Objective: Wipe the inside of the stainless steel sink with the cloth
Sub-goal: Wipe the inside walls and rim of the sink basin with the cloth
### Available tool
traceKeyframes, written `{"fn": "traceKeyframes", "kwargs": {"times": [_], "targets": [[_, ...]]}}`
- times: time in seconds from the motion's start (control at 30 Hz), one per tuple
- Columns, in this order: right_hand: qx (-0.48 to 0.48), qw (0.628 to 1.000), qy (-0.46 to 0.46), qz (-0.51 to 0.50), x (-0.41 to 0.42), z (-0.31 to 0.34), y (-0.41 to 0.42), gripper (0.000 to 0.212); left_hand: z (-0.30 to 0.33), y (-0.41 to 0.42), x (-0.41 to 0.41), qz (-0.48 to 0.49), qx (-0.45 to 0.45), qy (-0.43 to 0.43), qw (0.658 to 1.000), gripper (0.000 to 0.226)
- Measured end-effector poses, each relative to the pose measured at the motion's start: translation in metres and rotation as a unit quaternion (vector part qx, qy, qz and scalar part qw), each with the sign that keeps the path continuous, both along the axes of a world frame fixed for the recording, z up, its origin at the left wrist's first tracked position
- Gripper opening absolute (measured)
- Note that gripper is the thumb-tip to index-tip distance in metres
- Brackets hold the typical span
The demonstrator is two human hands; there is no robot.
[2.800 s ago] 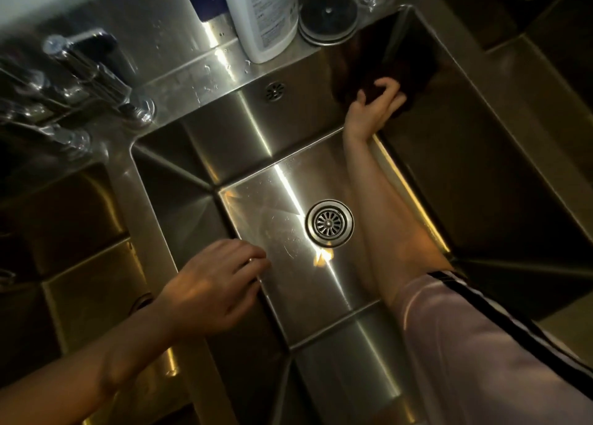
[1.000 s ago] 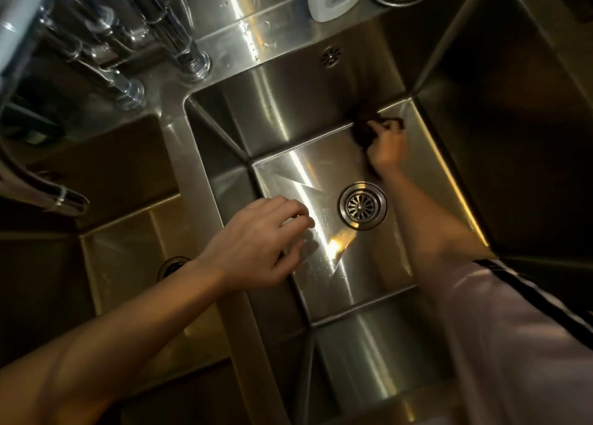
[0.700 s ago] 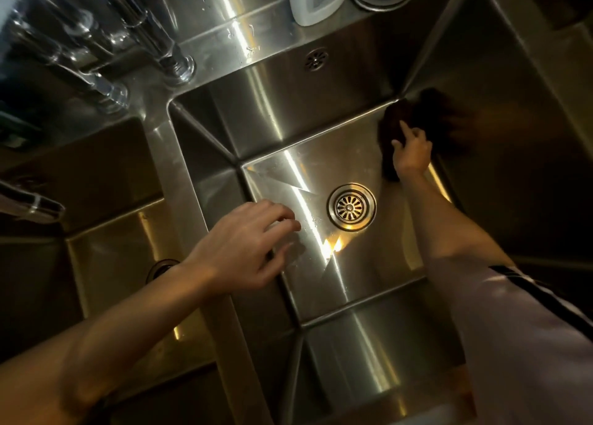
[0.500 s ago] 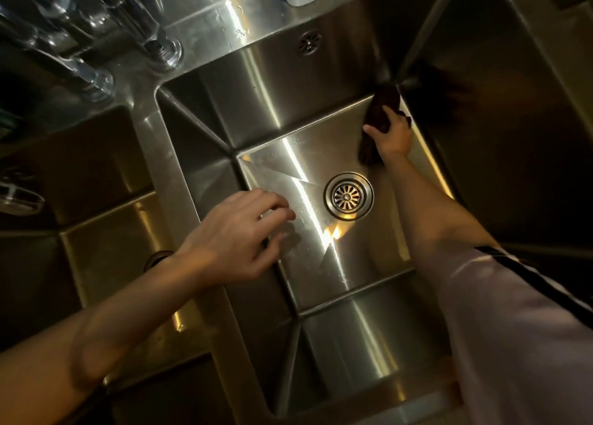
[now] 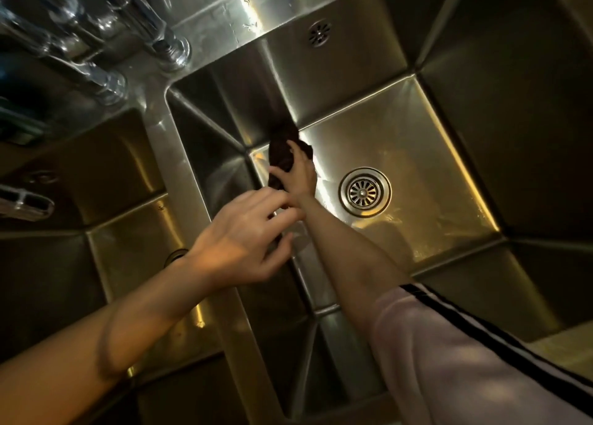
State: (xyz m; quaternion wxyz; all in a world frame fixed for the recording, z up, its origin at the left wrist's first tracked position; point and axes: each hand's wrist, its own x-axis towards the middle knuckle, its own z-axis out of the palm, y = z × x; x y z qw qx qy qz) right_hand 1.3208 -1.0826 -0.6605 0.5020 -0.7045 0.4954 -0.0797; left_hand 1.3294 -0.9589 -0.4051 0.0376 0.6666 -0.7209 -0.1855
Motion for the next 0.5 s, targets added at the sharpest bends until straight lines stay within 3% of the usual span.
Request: {"fn": "traceKeyframes", "kwargs": {"times": [0.3,0.5], "targets": [[0.028,0.999,-0.010,-0.016,-0.018,0.014,0.035,0.058,0.000,0.000,-0.001,0.005,-0.007,-0.001,1.000,0.032],[0.101,0.986,0.037,-0.130,-0.060,0.032,0.089,0.058,0.002,0.000,-0.003,0.010,-0.006,0.001,1.000,0.035]]}}
